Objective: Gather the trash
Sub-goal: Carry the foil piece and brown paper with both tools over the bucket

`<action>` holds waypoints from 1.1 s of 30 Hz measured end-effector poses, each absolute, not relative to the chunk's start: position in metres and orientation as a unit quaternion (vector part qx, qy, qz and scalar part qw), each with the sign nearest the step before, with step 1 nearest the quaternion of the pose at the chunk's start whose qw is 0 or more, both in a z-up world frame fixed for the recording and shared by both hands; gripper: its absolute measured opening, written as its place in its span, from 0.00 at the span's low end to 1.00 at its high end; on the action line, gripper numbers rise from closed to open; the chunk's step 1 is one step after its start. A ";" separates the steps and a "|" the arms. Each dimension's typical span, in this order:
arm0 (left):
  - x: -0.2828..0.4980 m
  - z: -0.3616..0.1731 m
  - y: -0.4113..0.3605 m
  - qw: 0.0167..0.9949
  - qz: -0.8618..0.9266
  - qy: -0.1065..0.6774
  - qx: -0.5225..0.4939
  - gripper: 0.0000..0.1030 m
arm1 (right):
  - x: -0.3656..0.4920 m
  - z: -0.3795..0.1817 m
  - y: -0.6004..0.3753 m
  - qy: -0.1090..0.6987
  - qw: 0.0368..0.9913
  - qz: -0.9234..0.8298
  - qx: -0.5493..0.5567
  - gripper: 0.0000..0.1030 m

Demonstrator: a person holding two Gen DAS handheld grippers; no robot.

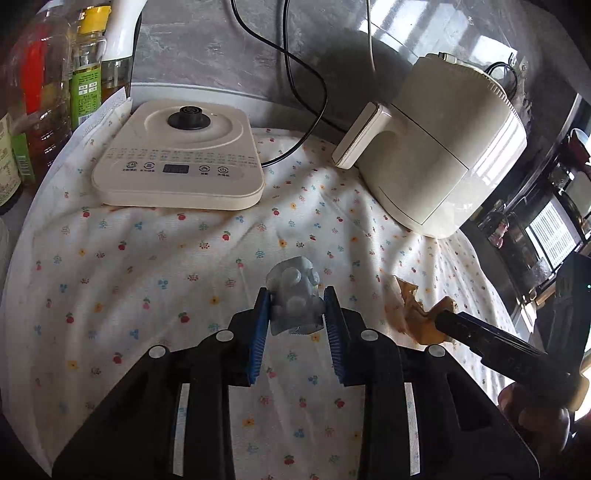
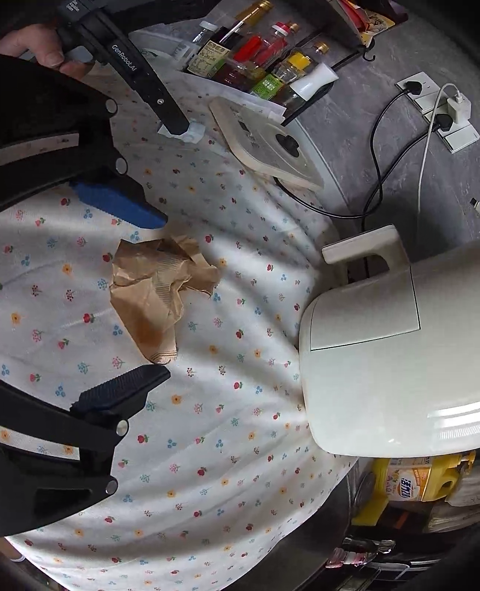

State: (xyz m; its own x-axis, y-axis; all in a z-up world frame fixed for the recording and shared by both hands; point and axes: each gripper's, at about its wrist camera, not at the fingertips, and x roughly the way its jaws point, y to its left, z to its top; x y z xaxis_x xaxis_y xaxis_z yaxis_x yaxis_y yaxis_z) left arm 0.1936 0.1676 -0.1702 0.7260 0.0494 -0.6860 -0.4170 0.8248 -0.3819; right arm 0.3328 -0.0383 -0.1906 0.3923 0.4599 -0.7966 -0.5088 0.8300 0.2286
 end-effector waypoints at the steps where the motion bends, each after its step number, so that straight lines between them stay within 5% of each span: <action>1: 0.186 -0.167 0.166 0.891 0.137 0.341 -0.267 0.29 | 0.335 -0.195 -0.036 0.483 0.824 0.296 -0.033 0.12; 14: 0.112 -0.139 0.109 0.894 0.171 0.305 -0.279 0.29 | 0.300 -0.154 -0.099 0.451 0.833 0.320 -0.027 0.09; 33: 0.103 -0.109 -0.041 0.914 0.105 0.309 -0.242 0.29 | 0.252 -0.111 -0.291 0.412 0.861 0.297 0.015 0.10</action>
State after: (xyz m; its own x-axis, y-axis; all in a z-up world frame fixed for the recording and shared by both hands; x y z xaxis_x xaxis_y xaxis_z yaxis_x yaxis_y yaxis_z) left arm 0.1032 -0.0407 -0.1093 0.7872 0.0433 -0.6152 -0.3417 0.8610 -0.3767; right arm 0.2519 -0.2905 -0.1108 0.4836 0.5241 -0.7011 -0.4999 0.8228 0.2703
